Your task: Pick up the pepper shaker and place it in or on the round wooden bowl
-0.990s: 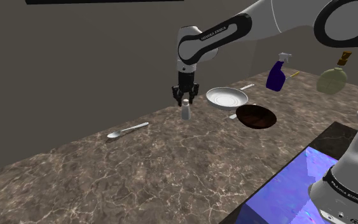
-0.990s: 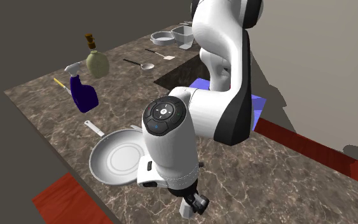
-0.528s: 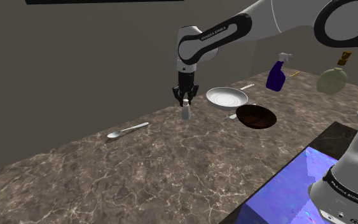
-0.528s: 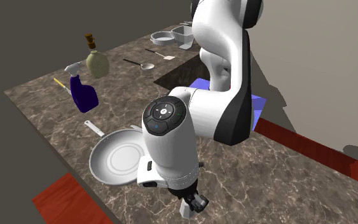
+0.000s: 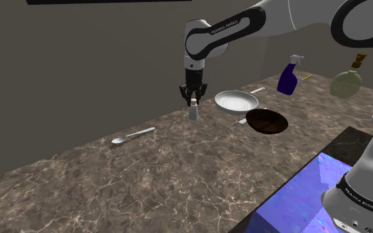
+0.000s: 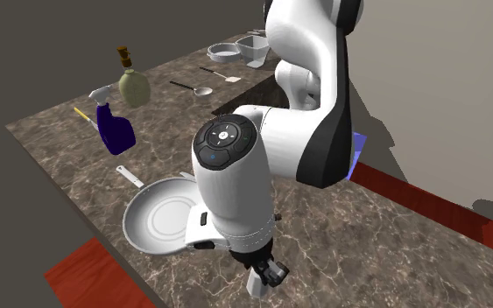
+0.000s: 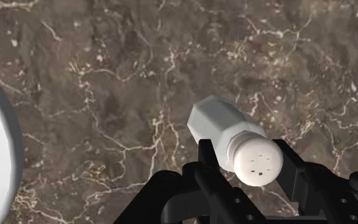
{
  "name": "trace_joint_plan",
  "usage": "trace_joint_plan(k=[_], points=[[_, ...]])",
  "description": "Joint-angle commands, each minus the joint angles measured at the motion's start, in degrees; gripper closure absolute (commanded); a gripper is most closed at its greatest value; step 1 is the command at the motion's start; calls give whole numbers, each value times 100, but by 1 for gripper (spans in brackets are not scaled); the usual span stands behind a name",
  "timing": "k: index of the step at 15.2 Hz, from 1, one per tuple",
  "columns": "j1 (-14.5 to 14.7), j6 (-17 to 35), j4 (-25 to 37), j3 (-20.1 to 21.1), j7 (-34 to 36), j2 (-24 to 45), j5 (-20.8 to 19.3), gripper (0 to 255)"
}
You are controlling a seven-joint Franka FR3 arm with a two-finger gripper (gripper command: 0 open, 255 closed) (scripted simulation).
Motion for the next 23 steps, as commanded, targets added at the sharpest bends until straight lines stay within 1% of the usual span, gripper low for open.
trace_joint_plan(k=[1,17,18,23], points=[[1,-144,91,2,17,-53,-1,255],[-4,-1286,1060,7,132,-231,-19,255],[-4,-1292,1066,7,132,-233,-19,255],[-265,-968,-421,-102,-268,-1354,76,255]])
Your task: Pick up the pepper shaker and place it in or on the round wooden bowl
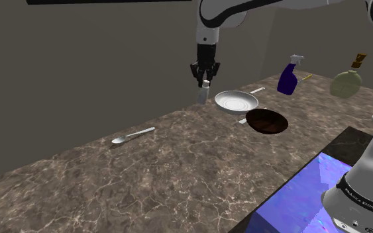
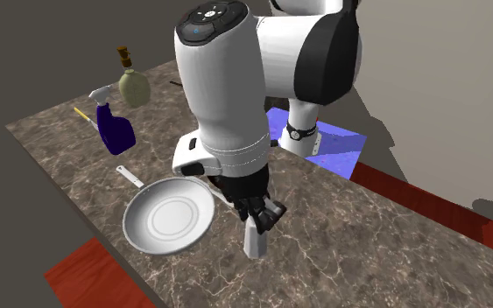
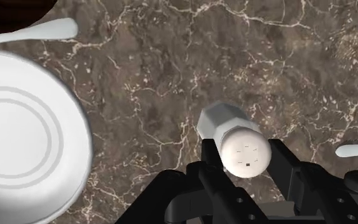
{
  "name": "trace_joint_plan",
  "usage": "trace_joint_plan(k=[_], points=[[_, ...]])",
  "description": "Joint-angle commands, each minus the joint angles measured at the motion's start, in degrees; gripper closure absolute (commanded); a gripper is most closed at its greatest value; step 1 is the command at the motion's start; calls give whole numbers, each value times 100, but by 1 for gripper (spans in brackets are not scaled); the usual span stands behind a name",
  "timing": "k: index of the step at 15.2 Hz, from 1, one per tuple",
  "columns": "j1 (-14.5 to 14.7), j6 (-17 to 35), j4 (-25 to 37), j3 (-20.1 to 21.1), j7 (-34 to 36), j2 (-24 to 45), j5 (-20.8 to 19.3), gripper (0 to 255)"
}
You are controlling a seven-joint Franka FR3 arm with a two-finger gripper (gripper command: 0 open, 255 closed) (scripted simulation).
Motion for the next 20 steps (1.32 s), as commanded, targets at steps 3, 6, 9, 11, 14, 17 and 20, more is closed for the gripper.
trace_joint_plan(k=[3,6,9,11,14,17,20], points=[[-195,131,-1020,-121,-338,-853,53,255],[-326,170,-1653,-239,-596,-1418,61,255],[-455,161,-2209,-377,-857,-1954,40,255],[-541,131,-2542,-479,-1033,-2297,7,255],[-675,54,-2989,-649,-1300,-2793,-71,255],[-817,-57,-3374,-834,-1571,-3265,-184,255],[-972,-198,-3698,-1034,-1850,-3710,-331,255]])
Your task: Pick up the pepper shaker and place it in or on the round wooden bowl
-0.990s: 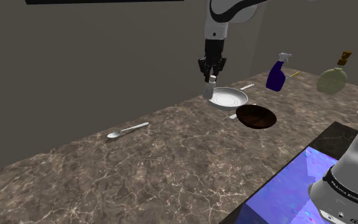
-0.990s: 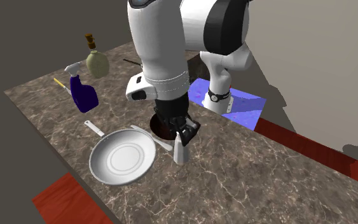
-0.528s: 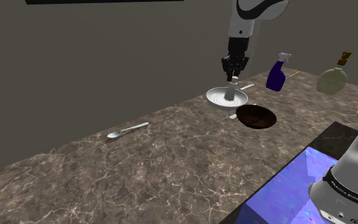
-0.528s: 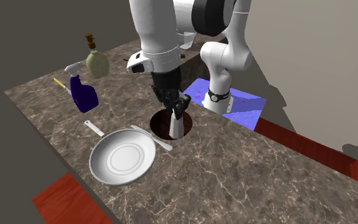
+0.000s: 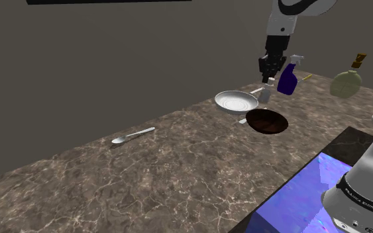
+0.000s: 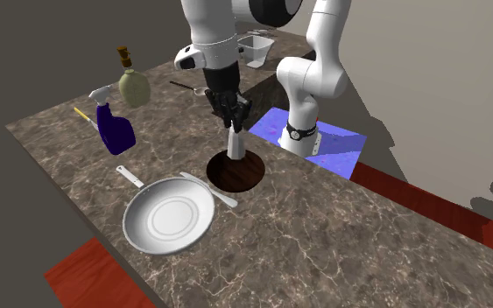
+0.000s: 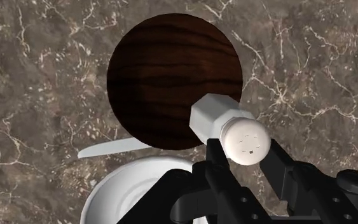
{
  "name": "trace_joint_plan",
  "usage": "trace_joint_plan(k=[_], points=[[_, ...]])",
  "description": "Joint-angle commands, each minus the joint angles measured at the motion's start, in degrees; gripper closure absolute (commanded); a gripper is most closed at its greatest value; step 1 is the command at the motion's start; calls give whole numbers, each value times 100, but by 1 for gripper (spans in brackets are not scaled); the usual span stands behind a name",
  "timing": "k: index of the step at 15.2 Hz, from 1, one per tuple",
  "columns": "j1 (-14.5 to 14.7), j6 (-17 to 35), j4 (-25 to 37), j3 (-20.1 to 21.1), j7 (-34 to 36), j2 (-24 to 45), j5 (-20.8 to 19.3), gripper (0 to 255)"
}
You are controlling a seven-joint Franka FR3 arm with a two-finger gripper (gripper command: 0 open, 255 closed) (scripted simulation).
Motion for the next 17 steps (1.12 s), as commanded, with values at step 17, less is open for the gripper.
trace_joint_plan(k=[17], points=[[-143,1134,-1302,-227,-360,-146,-122,255]])
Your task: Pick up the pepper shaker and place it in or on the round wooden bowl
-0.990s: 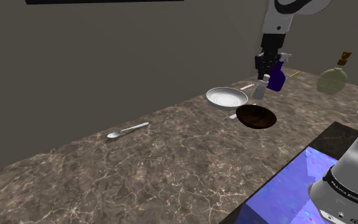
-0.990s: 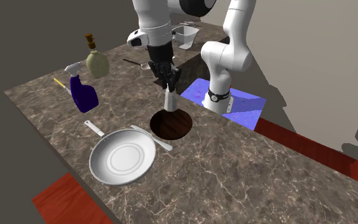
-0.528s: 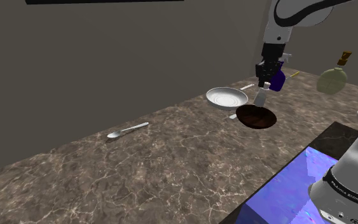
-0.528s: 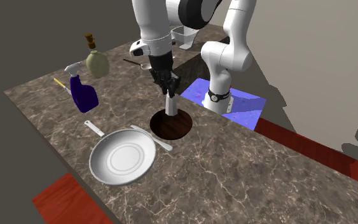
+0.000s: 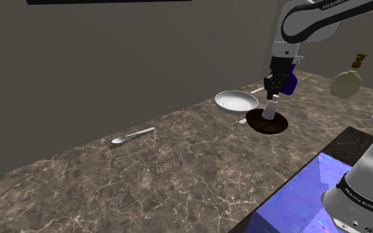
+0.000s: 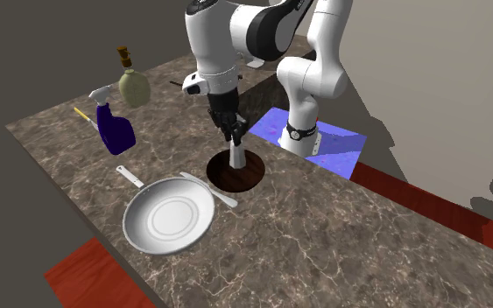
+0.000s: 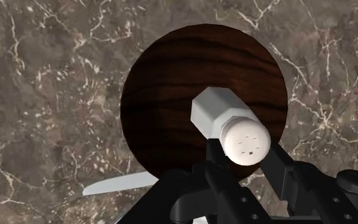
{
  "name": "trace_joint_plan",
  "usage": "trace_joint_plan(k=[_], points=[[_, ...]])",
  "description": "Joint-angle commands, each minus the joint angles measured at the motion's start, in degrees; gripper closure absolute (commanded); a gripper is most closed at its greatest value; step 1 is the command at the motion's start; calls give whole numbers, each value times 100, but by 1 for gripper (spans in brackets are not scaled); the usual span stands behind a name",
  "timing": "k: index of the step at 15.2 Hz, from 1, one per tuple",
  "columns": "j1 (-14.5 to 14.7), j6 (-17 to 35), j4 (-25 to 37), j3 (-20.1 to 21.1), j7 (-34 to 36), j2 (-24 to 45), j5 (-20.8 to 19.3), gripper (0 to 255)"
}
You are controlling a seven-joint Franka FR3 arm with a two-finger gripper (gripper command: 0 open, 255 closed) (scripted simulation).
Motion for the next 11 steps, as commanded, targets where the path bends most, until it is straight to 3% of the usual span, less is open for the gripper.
trace_joint_plan(k=[1,4,11], points=[[3,172,-95,-9,-19,75,8,255],[7,453,-273,-23,-50,180,22,255],[7,453,-273,-23,-50,180,22,255]])
